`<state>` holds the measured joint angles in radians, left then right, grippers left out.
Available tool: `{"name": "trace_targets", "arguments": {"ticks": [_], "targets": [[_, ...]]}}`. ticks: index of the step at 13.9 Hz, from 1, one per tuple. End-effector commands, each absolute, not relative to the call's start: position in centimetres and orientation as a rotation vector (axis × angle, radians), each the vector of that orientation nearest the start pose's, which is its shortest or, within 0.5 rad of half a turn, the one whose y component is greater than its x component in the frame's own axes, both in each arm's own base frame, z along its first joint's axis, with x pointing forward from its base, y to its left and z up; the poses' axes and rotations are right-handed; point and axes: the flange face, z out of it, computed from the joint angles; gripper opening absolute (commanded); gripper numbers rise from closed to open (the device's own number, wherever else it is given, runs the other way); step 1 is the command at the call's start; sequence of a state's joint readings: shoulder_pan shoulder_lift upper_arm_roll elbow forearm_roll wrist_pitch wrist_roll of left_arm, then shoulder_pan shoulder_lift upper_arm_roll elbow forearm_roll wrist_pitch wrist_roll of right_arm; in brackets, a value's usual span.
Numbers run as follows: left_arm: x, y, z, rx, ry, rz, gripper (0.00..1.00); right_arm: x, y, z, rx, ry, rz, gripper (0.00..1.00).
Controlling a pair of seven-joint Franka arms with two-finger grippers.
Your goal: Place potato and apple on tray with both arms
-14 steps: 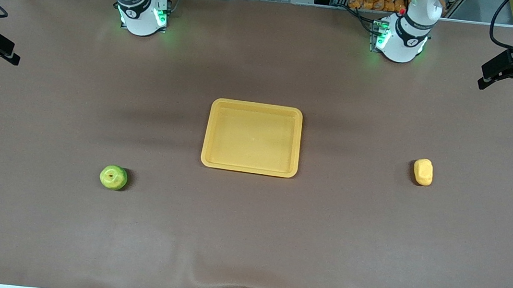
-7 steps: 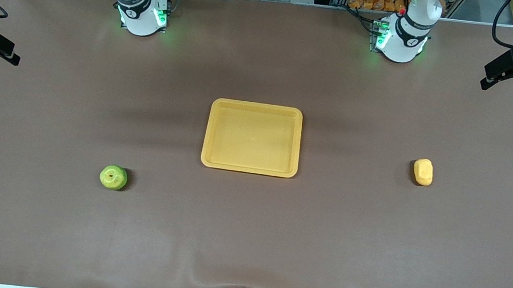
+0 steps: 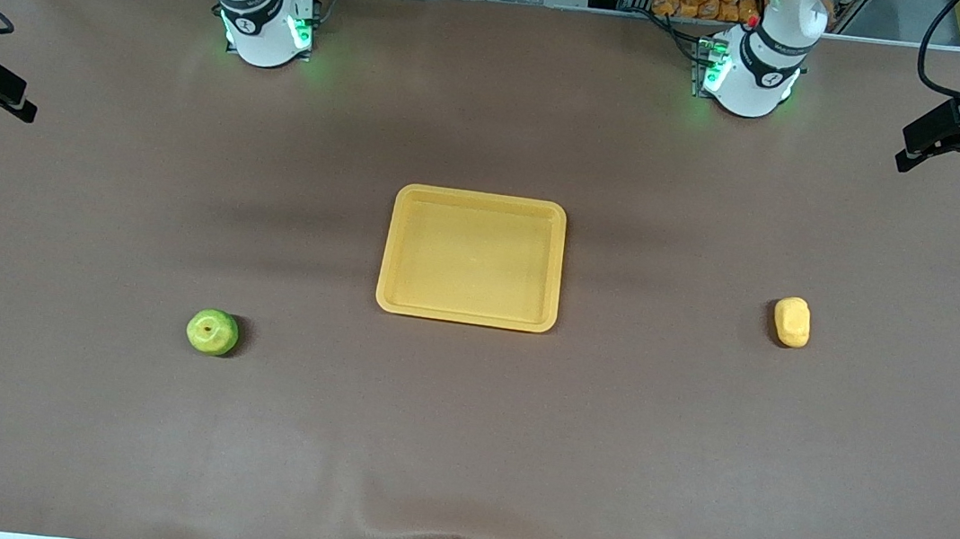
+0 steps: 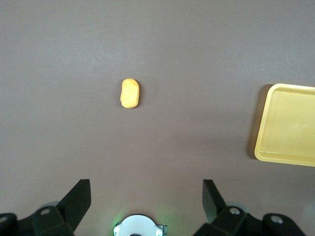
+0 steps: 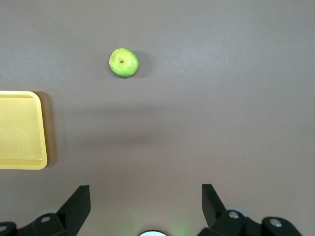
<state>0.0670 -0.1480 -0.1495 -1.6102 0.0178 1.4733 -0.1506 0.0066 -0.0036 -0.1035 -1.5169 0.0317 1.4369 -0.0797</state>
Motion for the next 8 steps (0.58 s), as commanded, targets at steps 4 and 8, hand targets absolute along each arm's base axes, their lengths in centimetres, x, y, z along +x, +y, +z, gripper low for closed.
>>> {"name": "trace_targets", "arguments": {"ticks": [4, 8], "targets": [[49.7, -4.5, 67.0, -3.103, -0.107, 0.003, 1.00, 53.7, -5.6, 64.1, -3.098, 0.026, 0.096, 1.00], [49.7, -4.5, 65.8, -3.099, -0.105, 0.043, 1.00, 54.3, -5.6, 62.9, -3.093, 0.026, 0.129, 1.00]]}}
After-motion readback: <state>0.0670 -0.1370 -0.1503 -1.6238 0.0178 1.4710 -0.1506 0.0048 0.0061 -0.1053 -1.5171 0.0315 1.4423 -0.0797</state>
